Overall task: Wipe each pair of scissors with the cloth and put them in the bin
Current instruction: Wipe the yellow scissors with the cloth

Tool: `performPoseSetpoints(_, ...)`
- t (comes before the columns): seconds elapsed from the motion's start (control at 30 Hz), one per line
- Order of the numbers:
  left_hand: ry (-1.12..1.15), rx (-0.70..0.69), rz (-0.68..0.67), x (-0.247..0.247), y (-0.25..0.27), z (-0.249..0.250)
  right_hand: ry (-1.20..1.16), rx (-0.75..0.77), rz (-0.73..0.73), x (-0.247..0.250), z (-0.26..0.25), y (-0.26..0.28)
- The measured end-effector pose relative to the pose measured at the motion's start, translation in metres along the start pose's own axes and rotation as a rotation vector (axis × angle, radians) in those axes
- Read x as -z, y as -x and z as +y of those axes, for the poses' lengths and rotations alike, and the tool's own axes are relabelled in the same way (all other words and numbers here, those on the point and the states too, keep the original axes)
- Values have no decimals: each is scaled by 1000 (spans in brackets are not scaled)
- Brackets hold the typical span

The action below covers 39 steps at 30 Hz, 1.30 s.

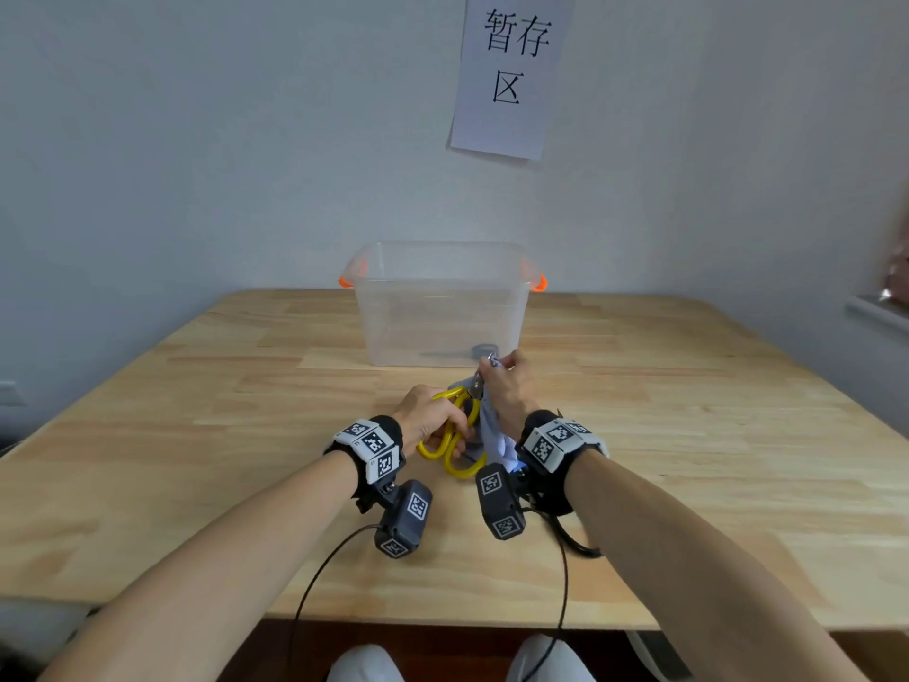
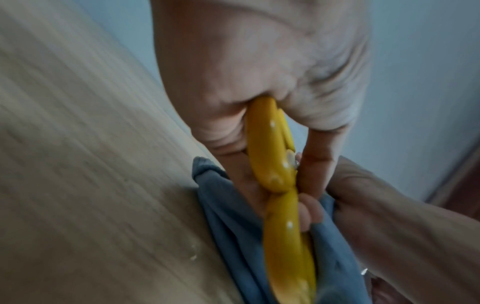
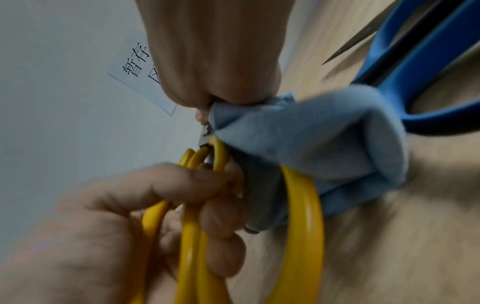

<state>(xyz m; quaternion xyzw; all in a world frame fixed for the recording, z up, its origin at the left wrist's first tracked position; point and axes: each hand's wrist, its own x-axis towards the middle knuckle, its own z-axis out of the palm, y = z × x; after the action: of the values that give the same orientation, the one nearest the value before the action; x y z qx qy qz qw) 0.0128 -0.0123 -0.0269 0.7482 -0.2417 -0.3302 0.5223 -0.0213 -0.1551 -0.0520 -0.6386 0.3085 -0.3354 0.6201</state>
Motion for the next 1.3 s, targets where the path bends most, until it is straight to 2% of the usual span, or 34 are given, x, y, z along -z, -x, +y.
performPoseSetpoints(0.17,21,47,11,12,-6,-2,-183,2,-322,13,-6,3)
performPoseSetpoints(0.23,11,50,3,13,-7,-3,-180,-12,-380,16,-6,4)
performPoseSetpoints(0.27,6,43,-3,12,-6,-3,-144,-21,-352,14,-6,4)
performPoseSetpoints(0.4,7,2,9,2,-6,-2,24,-27,-43,4,-3,-1)
performPoseSetpoints(0.43,6,-2,16,1,-6,-1,20,-27,-21,4,-3,-2)
performPoseSetpoints(0.5,1,7,29,5,-7,-1,-42,-31,-84,2,0,-5)
performPoseSetpoints(0.57,3,33,35,10,-8,-2,-133,-48,-228,3,1,-4)
performPoseSetpoints(0.67,-1,57,24,12,-7,0,-139,-69,-336,2,11,-10)
performPoseSetpoints(0.9,-24,-4,-7,4,-5,0,-24,-31,-24,5,3,-1)
performPoseSetpoints(0.97,-1,19,-13,7,-5,-2,-12,-31,-51,5,5,1)
performPoseSetpoints(1.07,-17,50,-11,15,-6,-2,-83,-7,-218,9,7,2)
performPoseSetpoints(1.13,-36,47,-7,16,-5,-1,-98,6,-262,11,5,3)
performPoseSetpoints(1.3,-33,15,-6,10,-4,0,-32,-19,-93,1,4,-1)
